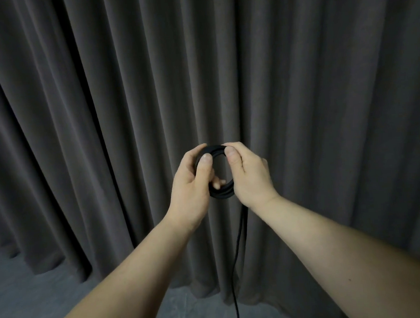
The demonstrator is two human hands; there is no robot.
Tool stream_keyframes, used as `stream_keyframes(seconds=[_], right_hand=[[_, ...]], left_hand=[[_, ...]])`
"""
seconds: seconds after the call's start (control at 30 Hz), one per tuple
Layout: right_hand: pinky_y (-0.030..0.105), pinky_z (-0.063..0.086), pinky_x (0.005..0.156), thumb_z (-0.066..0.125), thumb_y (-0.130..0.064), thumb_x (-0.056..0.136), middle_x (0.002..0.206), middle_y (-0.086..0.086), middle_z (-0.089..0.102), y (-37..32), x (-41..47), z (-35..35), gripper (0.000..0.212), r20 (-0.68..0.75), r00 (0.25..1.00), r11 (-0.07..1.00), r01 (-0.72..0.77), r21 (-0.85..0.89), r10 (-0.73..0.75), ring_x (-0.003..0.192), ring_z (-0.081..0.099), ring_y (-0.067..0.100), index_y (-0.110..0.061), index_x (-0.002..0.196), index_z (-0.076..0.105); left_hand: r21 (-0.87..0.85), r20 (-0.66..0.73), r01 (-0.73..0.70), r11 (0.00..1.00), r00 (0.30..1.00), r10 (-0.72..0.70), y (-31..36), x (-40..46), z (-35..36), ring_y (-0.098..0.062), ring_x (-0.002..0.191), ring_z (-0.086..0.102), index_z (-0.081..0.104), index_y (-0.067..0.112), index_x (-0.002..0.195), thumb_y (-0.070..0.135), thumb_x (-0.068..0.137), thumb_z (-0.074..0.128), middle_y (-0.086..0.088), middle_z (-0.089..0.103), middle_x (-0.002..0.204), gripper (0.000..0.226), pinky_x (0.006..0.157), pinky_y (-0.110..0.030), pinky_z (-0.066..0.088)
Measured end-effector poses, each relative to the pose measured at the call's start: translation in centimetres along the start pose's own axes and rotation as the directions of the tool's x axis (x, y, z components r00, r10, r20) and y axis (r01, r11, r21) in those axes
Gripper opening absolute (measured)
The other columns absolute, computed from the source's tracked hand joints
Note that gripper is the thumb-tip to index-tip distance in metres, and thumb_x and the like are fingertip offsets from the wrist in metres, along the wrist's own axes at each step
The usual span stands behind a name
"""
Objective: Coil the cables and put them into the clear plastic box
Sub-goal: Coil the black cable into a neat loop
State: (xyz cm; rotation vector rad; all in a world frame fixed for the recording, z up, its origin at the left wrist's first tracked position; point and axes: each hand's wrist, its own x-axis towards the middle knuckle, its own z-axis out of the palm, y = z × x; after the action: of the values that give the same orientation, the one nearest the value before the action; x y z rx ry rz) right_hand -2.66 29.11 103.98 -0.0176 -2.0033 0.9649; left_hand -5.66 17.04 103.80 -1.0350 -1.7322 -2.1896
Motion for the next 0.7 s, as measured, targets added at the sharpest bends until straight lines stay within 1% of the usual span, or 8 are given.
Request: stream_keyframes(seconds=[0.03, 0.1, 0.17, 0.23, 0.3, 0.4, 0.6, 0.7], right_hand=[[0.025, 0.042, 0.072, 0.041, -0.038, 0.099, 0.084, -0.005, 0.066, 0.0, 0.0, 0.0, 0.025, 0.045, 0.999, 1.000, -0.010, -0.012, 0.011, 0.081, 0.060, 0.014, -0.026, 0.112, 0.058], [0.026, 0.043, 0.085, 0.048, -0.042, 0.095, 0.113, -0.004, 0.064, 0.0, -0.2, -0.3, 0.035, 0.182, 0.983, 0.999, 0.010, -0.046, -0.001, 0.105, 0.059, 0.016, -0.027, 0.127, 0.046], [0.025, 0.032, 0.103, 0.062, -0.049, 0.085, 0.150, -0.006, 0.035, 0.0, -0.3, -1.0, 0.076, 0.343, 0.939, 0.993, 0.067, -0.092, -0.031, 0.134, 0.037, 0.009, -0.029, 0.146, 0.022], [0.027, 0.023, 0.108, 0.072, -0.057, 0.071, 0.158, -0.015, 0.002, -0.3, -0.5, -1.6, 0.110, 0.460, 0.887, 0.973, 0.144, -0.178, -0.047, 0.142, 0.017, 0.004, -0.033, 0.151, -0.001], [0.033, 0.028, 0.111, 0.076, -0.061, 0.063, 0.156, -0.022, -0.013, -0.5, -0.6, -1.6, 0.126, 0.524, 0.848, 0.932, 0.250, -0.262, -0.080, 0.144, 0.017, 0.009, -0.038, 0.148, -0.013], [0.040, 0.044, 0.101, 0.078, -0.062, 0.058, 0.156, -0.021, -0.004, -0.7, -0.4, -1.1, 0.127, 0.516, 0.852, 0.916, 0.270, -0.297, -0.084, 0.132, 0.042, 0.022, -0.048, 0.144, -0.014], [0.032, 0.040, 0.105, 0.082, -0.054, 0.057, 0.149, -0.013, 0.033, 0.1, -0.2, -1.3, 0.115, 0.437, 0.899, 0.981, 0.122, -0.148, -0.046, 0.134, 0.038, 0.010, -0.050, 0.146, 0.009], [0.031, 0.038, 0.107, 0.084, -0.051, 0.056, 0.145, -0.013, 0.042, 0.4, -0.5, -1.1, 0.114, 0.409, 0.913, 0.997, 0.040, -0.062, -0.011, 0.133, 0.041, 0.007, -0.046, 0.147, 0.015]], left_hand=[[0.013, -0.038, 0.000, 1.000, 0.999, 0.000, 0.1, 0.1, 0.0, -0.006, 0.054, 0.051, 0.054, 0.016, 0.122, 0.018, 0.103, 0.044, 0.010, 0.052, 0.056, 0.022, 0.066, -0.033, 0.055], [0.035, -0.115, 0.018, 0.999, 0.993, -0.014, -0.1, 0.6, -0.3, -0.005, 0.050, 0.047, 0.058, 0.014, 0.119, 0.018, 0.102, 0.046, 0.010, 0.052, 0.054, 0.021, 0.055, -0.025, 0.048], [0.046, -0.163, 0.052, 0.998, 0.986, -0.044, -0.3, 1.1, -0.9, -0.004, 0.047, 0.046, 0.059, 0.013, 0.118, 0.019, 0.101, 0.048, 0.012, 0.051, 0.051, 0.022, 0.053, -0.022, 0.043], [0.058, -0.181, 0.075, 0.996, 0.981, -0.063, -0.5, 1.3, -1.3, -0.004, 0.048, 0.045, 0.060, 0.013, 0.119, 0.022, 0.101, 0.049, 0.013, 0.050, 0.050, 0.022, 0.054, -0.026, 0.042], [0.089, -0.175, 0.079, 0.993, 0.983, -0.063, -0.7, 1.3, -1.3, -0.005, 0.049, 0.046, 0.061, 0.014, 0.118, 0.023, 0.101, 0.049, 0.013, 0.050, 0.051, 0.023, 0.055, -0.027, 0.044], [0.100, -0.129, 0.060, 0.993, 0.991, -0.047, -0.6, 1.1, -0.5, -0.014, 0.050, 0.044, 0.063, 0.015, 0.119, 0.024, 0.100, 0.049, 0.005, 0.050, 0.053, 0.025, 0.060, -0.026, 0.045], [0.026, -0.011, 0.078, 0.997, 0.997, -0.078, -0.2, 0.5, -0.4, -0.004, 0.056, 0.048, 0.057, 0.015, 0.128, 0.023, 0.100, 0.051, 0.012, 0.051, 0.056, 0.029, 0.061, -0.018, 0.045], [0.016, 0.075, 0.082, 0.997, 0.994, -0.083, 0.1, 0.0, -0.6, 0.000, 0.068, 0.057, 0.049, 0.016, 0.136, 0.018, 0.098, 0.055, -0.007, 0.054, 0.072, 0.039, 0.072, -0.016, 0.048]])
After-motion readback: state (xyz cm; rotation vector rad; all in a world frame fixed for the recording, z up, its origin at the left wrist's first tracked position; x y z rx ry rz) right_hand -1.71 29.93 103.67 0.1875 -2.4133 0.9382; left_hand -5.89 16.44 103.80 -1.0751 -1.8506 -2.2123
